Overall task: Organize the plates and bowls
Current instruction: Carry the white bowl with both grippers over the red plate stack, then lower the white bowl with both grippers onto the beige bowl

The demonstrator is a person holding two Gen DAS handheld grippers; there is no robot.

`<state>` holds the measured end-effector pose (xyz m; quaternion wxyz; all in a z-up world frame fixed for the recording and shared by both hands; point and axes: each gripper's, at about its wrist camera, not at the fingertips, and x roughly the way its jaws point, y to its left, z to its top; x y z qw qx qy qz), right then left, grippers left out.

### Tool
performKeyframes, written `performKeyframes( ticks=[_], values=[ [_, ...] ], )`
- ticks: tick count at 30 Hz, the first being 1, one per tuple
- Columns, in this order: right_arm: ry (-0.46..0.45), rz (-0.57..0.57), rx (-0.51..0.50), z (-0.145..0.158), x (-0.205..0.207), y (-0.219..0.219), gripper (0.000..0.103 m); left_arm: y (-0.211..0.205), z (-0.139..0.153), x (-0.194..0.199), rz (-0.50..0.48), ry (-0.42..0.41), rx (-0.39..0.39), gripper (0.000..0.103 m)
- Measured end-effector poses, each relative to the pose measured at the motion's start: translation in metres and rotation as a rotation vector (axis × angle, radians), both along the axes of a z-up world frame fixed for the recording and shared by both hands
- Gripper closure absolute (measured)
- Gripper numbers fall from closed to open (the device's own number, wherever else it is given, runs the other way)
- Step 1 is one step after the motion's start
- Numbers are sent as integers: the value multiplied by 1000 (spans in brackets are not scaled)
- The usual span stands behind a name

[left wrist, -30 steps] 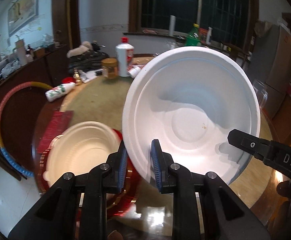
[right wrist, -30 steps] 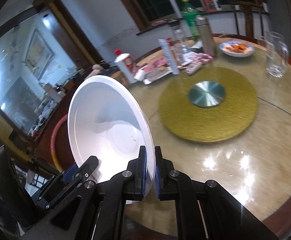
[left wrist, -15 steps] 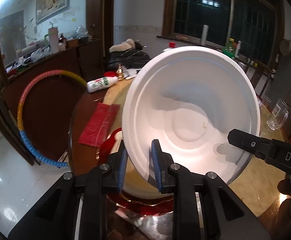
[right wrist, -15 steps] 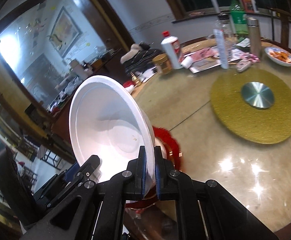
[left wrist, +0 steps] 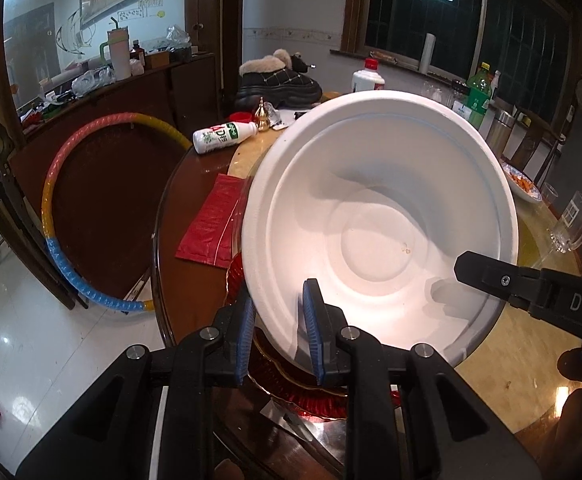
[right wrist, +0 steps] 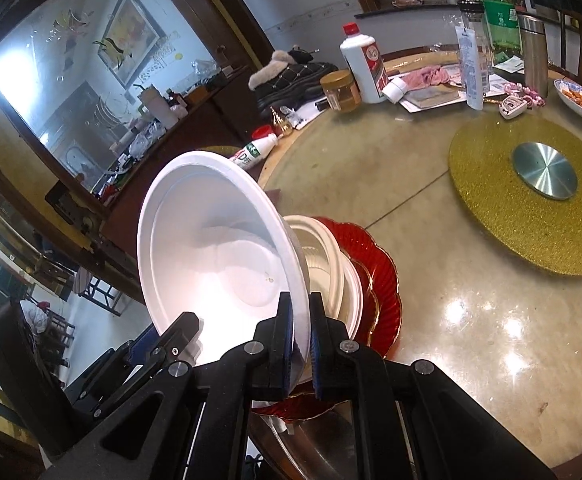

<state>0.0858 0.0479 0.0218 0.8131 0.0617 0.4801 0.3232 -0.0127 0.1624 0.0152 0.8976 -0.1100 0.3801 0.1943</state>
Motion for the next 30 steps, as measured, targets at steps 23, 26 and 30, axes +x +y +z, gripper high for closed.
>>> performKeyframes(
  ticks=[23,26,30],
  values=[
    [44,10,-49,-16,8,10,92,9,-13,9,-14,48,-10,82],
    [52,9,-52,-18,9,10,92,7,-15,9,-17,53,-5,82],
    [55,10,-52,-19,10,9,92,7,-14,10,-19,55,-3,82]
  ],
)
